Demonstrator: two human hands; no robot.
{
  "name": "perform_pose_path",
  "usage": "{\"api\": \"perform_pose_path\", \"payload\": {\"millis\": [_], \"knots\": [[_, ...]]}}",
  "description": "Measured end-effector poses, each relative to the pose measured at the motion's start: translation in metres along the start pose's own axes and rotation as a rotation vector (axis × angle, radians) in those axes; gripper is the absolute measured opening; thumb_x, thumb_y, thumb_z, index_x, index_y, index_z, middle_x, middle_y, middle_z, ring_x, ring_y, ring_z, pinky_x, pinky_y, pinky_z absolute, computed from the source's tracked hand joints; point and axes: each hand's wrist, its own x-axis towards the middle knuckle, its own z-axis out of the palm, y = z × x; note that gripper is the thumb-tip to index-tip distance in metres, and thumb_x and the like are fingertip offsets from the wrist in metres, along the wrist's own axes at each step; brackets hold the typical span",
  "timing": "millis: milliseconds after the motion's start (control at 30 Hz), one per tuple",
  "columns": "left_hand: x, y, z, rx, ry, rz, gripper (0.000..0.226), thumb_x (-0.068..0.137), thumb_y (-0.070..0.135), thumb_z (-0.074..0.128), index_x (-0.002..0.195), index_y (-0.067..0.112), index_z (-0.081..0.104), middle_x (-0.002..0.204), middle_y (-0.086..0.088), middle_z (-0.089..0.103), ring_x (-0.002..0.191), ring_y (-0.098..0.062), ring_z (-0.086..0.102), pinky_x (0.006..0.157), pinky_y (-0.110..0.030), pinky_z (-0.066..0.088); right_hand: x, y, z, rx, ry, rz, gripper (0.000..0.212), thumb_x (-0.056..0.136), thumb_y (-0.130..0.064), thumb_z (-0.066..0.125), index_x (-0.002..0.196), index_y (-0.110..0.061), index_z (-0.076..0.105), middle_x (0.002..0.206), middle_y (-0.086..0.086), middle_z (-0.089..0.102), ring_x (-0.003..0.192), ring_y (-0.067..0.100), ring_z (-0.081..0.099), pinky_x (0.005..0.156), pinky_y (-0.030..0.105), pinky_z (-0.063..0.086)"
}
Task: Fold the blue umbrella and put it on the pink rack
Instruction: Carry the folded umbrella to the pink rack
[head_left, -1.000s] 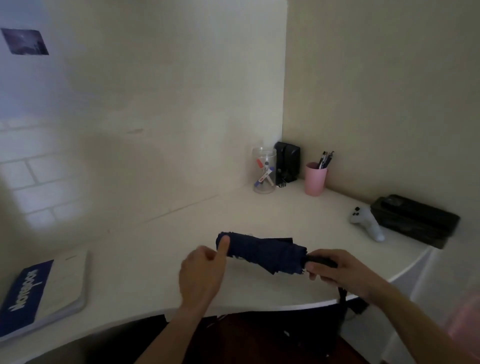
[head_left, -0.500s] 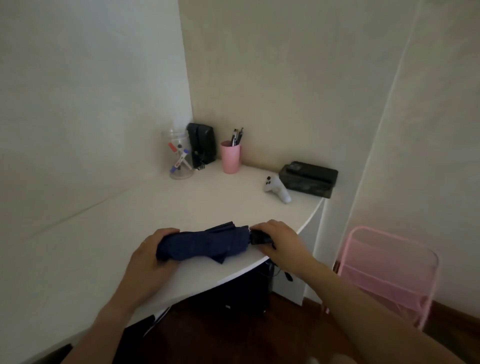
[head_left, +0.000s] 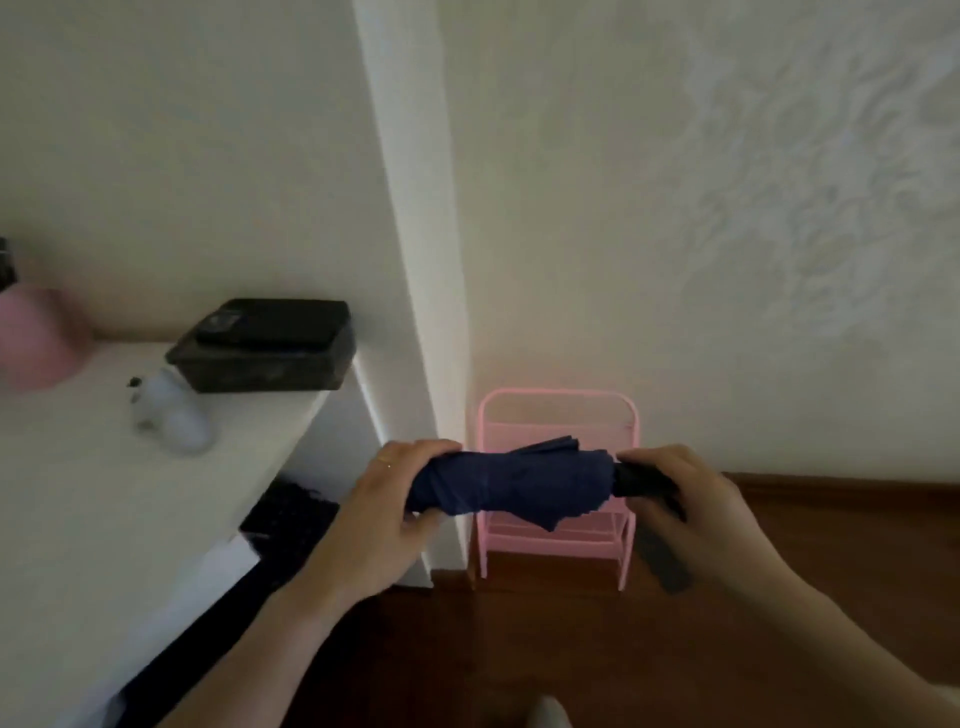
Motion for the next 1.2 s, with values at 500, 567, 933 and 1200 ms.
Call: {"api": "perform_pose_path", "payload": {"millis": [500, 567, 933, 1200], "knots": [[0.267, -0.191, 0.304, 0.135, -0.542, -0.284, 0.115, 0.06, 0.05, 0.094, 0.153, 0.028, 0.029, 0.135, 0.0, 0.029, 0.13, -0.024, 0.045, 0.117, -0.035, 0.037, 0.219, 0.272, 0.191, -0.027, -0.488, 0.45, 0.064, 0.071, -0.051, 0.078, 0.124, -0.024, 0.055, 0.121, 0.007, 0.061, 0.099, 0.023, 0.065, 0.091, 0.043, 0.059], [0.273, -0.209, 0.325, 0.22, -0.609, -0.24, 0.122, 0.057, 0.055, 0.094, 0.154, 0.03, 0.025, 0.146, -0.002, 0.033, 0.137, -0.026, 0.042, 0.117, -0.038, 0.035, 0.229, 0.286, 0.208, -0.067, -0.592, 0.411, 0.084, 0.064, -0.053, 0.086, 0.133, -0.023, 0.049, 0.129, 0.001, 0.057, 0.114, 0.024, 0.061, 0.101, 0.043, 0.054], [0.291, -0.25, 0.371, 0.676, -0.457, -0.009, 0.074, 0.074, 0.034, 0.087, 0.13, 0.015, 0.044, 0.126, -0.007, 0.063, 0.114, -0.025, 0.062, 0.098, -0.035, 0.05, 0.248, 0.314, 0.257, -0.713, -0.573, 0.159, 0.065, 0.083, -0.04, 0.076, 0.134, -0.015, 0.044, 0.123, 0.008, 0.063, 0.109, 0.029, 0.061, 0.094, 0.043, 0.054], [0.27, -0.255, 0.38, 0.714, -0.264, 0.081, 0.052, 0.09, 0.043, 0.07, 0.128, 0.017, 0.045, 0.111, -0.005, 0.065, 0.099, -0.024, 0.068, 0.086, -0.036, 0.054, 0.231, 0.325, 0.275, -0.605, -0.324, 0.122, 0.033, 0.088, -0.026, 0.071, 0.118, -0.021, 0.058, 0.119, 0.002, 0.069, 0.107, 0.024, 0.064, 0.101, 0.046, 0.053]]}}
